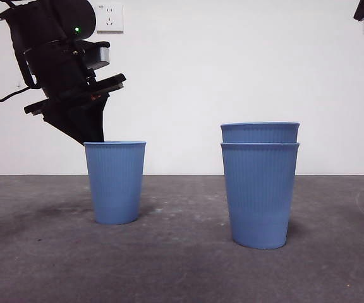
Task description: Pick up the cup on the top,put the cup on the left,pick up the cup in the middle,put the cup on the right
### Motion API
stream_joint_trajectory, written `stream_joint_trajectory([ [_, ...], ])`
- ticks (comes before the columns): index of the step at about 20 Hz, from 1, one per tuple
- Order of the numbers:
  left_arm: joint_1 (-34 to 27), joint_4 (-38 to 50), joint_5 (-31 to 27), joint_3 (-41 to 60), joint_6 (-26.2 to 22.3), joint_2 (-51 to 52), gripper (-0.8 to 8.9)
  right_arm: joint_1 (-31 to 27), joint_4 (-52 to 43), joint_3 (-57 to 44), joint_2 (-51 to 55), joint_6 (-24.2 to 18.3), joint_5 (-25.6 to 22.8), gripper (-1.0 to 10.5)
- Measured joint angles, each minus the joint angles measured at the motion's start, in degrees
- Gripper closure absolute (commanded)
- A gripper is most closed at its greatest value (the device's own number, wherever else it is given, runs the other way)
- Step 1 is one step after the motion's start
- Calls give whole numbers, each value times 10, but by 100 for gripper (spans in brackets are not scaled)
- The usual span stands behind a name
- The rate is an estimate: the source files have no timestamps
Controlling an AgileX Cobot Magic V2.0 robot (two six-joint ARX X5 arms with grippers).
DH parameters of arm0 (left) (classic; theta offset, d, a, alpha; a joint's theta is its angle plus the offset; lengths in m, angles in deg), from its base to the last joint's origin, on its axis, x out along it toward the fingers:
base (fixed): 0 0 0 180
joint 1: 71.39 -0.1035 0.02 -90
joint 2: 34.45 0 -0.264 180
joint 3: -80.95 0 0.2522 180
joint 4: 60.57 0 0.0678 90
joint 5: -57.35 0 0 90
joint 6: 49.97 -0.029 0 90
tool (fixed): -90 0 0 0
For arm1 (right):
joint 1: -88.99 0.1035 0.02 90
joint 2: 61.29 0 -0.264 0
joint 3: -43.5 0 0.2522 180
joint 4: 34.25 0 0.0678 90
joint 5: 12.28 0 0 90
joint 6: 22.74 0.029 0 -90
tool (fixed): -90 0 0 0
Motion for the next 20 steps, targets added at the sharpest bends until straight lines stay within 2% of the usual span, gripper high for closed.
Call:
stream_joint_trajectory([
  [1, 0, -1, 0, 1, 0, 0, 484, 3, 0, 0, -1, 0, 0, 443],
  [2, 0, -1, 1, 1, 0, 0, 463, 7, 0, 0, -1, 2, 0, 443],
  [8, 0, -47, 2, -49, 0, 0, 463, 50, -46, 0, -11, 24, -1, 443],
  [12, 0, -119, 2, -117, 0, 7, 463, 100, -90, 0, -59, 46, -4, 446],
  [15, 0, -188, 2, -174, 0, 50, 464, 141, -138, 0, -115, 59, -40, 448],
  [17, 0, -222, 2, -206, 0, 93, 467, 163, -158, 0, -151, 65, -57, 515],
  [20, 0, -240, 2, -231, 0, 156, 467, 187, -182, 0, -195, 71, -77, 543],
])
